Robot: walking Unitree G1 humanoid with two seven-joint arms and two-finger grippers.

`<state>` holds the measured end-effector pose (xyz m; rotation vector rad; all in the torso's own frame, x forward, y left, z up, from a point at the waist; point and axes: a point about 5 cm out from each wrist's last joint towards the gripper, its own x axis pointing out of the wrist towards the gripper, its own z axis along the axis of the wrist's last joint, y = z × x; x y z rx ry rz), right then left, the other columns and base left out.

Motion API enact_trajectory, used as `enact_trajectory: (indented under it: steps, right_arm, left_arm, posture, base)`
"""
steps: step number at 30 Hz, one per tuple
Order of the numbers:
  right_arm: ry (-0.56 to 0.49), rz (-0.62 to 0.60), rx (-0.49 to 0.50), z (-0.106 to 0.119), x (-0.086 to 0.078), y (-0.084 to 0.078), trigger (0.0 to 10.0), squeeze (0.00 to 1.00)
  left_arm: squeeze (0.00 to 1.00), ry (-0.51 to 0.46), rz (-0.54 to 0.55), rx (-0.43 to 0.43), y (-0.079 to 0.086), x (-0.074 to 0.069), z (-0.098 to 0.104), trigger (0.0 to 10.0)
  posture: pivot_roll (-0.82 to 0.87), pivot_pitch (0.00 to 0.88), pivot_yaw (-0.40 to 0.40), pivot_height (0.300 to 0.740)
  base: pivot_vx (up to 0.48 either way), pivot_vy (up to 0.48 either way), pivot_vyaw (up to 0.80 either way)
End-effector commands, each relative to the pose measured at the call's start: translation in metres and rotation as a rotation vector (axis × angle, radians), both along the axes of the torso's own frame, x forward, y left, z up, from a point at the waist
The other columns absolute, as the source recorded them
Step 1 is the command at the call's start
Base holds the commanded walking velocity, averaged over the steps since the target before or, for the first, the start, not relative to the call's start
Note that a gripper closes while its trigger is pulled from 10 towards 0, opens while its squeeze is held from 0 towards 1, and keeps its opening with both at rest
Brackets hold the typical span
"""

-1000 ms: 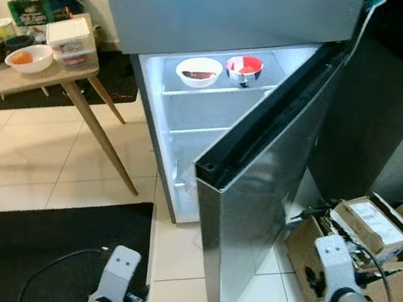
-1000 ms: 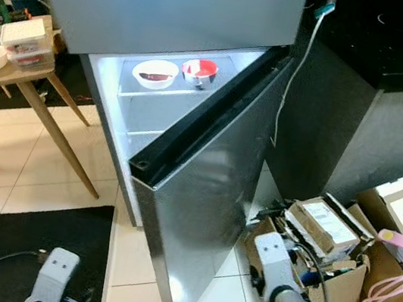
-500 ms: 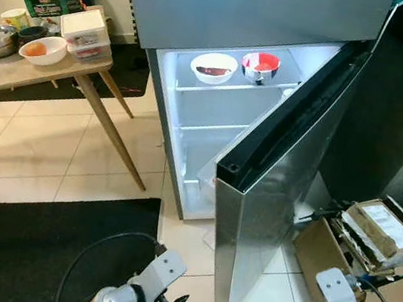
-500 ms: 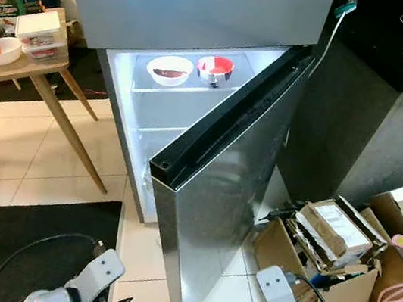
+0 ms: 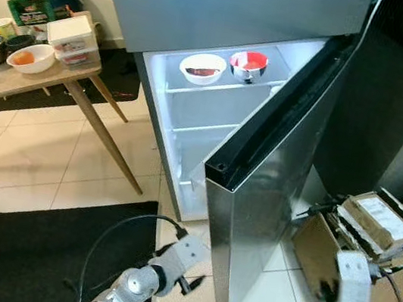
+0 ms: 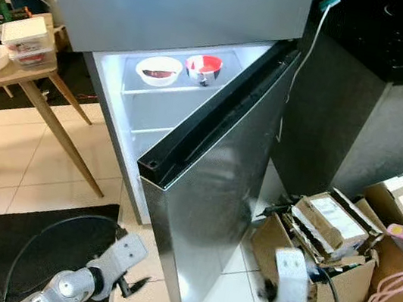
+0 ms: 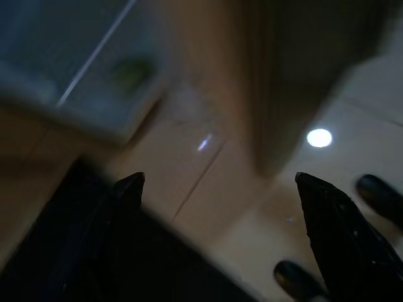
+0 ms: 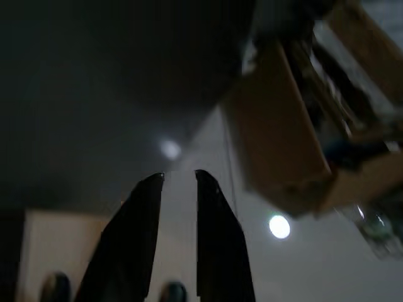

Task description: Restocking fridge

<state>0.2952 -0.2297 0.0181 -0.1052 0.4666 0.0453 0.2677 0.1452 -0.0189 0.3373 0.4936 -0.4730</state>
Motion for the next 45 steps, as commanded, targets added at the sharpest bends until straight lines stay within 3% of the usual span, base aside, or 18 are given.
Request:
enact_trajectory:
  steps: [1,11,16,17,18,21,22,23,24,25,27,29,33,34,36,38,39,45]
  right_arm:
    - [0.026,0.029,0.027,-0.002,0.004,0.015,10.0,0.0]
    - [0.039,0.109,-0.024,0.014,0.03,0.048,10.0,0.0]
    - [-0.047,0.183,0.071,0.047,0.057,0.099,10.0,0.0]
    - [-0.047,0.183,0.071,0.047,0.057,0.099,10.0,0.0]
    - [-0.085,0.221,0.114,0.058,0.063,0.117,10.0,0.0]
    - [-0.097,0.234,0.126,0.062,0.064,0.123,10.0,0.0]
    - [-0.296,0.375,0.328,0.111,0.073,0.177,10.0,0.0]
    - [-0.296,0.375,0.328,0.111,0.073,0.177,10.0,0.0]
    - [-0.434,0.446,0.47,0.146,0.073,0.204,10.0,0.0]
    - [-0.522,0.489,0.563,0.17,0.07,0.218,10.0,0.0]
    - [-0.616,0.53,0.781,0.211,0.065,0.231,10.0,0.0]
    - [-0.641,0.53,0.834,0.22,0.068,0.222,10.0,0.0]
    - [-0.517,0.465,0.567,0.165,0.077,0.193,10.0,0.0]
    - [-0.387,0.408,0.378,0.121,0.074,0.167,10.0,0.0]
    - [-0.342,0.391,0.32,0.107,0.072,0.157,10.0,0.0]
    - [-0.246,0.33,0.232,0.076,0.061,0.131,10.0,0.0]
    - [-0.246,0.33,0.232,0.076,0.061,0.131,10.0,0.0]
    - [-0.064,0.17,0.091,0.02,0.023,0.062,10.0,0.0]
  left_arm:
    - [0.0,0.093,0.167,0.02,0.035,-0.024,-0.02,10.0]
    - [0.0,0.129,0.293,0.007,0.046,-0.051,-0.035,10.0]
    - [0.0,0.147,0.357,0.01,0.051,-0.063,-0.041,10.0]
    - [0.0,0.147,0.357,0.01,0.051,-0.063,-0.041,10.0]
    - [0.0,0.146,0.36,0.013,0.053,-0.063,-0.041,10.0]
    - [0.0,0.146,0.361,0.013,0.053,-0.063,-0.041,10.0]
    - [0.0,0.143,0.37,0.018,0.056,-0.062,-0.04,10.0]
    - [0.0,0.143,0.37,0.018,0.056,-0.062,-0.04,10.0]
    - [0.0,0.138,0.375,0.021,0.058,-0.061,-0.039,10.0]
    - [0.0,0.135,0.378,0.022,0.059,-0.06,-0.038,10.0]
    - [0.0,0.123,0.385,0.022,0.061,-0.057,-0.036,10.0]
    - [0.0,0.109,0.397,0.019,0.061,-0.055,-0.035,10.0]
    - [0.0,0.108,0.398,0.019,0.061,-0.055,-0.034,10.0]
    - [0.0,0.11,0.392,0.022,0.06,-0.055,-0.035,10.0]
    - [0.0,0.111,0.39,0.023,0.06,-0.055,-0.035,10.0]
    - [0.0,0.114,0.389,0.022,0.06,-0.056,-0.035,10.0]
    - [0.0,0.114,0.389,0.022,0.06,-0.056,-0.035,10.0]
    - [0.0,0.119,0.38,0.022,0.059,-0.056,-0.036,10.0]
  posture:
    - [-0.09,0.112,0.124,0.74]
    - [-0.08,0.1,0.087,0.74]
    - [-0.08,0.099,0.084,0.74]
    - [-0.08,0.099,0.084,0.74]
    - [-0.08,0.099,0.085,0.74]
    - [-0.08,0.099,0.085,0.74]
    - [-0.08,0.102,0.087,0.74]
    - [-0.08,0.102,0.087,0.74]
    - [-0.08,0.102,0.087,0.74]
    - [-0.08,0.102,0.087,0.74]
    - [-0.07,0.1,0.086,0.74]
    - [-0.07,0.1,0.084,0.74]
    - [-0.07,0.101,0.085,0.74]
    - [-0.07,0.103,0.087,0.74]
    - [-0.07,0.103,0.087,0.74]
    - [-0.08,0.107,0.092,0.74]
    - [-0.08,0.107,0.092,0.74]
    - [-0.09,0.111,0.108,0.74]
  base:
    - [0.0,0.0,0.0]
    - [0.0,0.0,0.0]
    - [0.0,0.0,0.0]
    - [0.0,0.0,0.0]
    - [0.0,0.0,0.0]
    - [0.0,0.0,0.0]
    - [0.0,0.0,0.0]
    - [0.0,0.0,0.0]
    - [0.0,0.0,0.0]
    - [0.0,0.0,0.0]
    - [0.0,0.0,0.0]
    - [0.0,0.0,0.0]
    - [0.0,0.0,0.0]
    - [0.0,0.0,0.0]
    - [0.0,0.0,0.0]
    - [0.0,0.0,0.0]
    - [0.0,0.0,0.0]
    - [0.0,0.0,0.0]
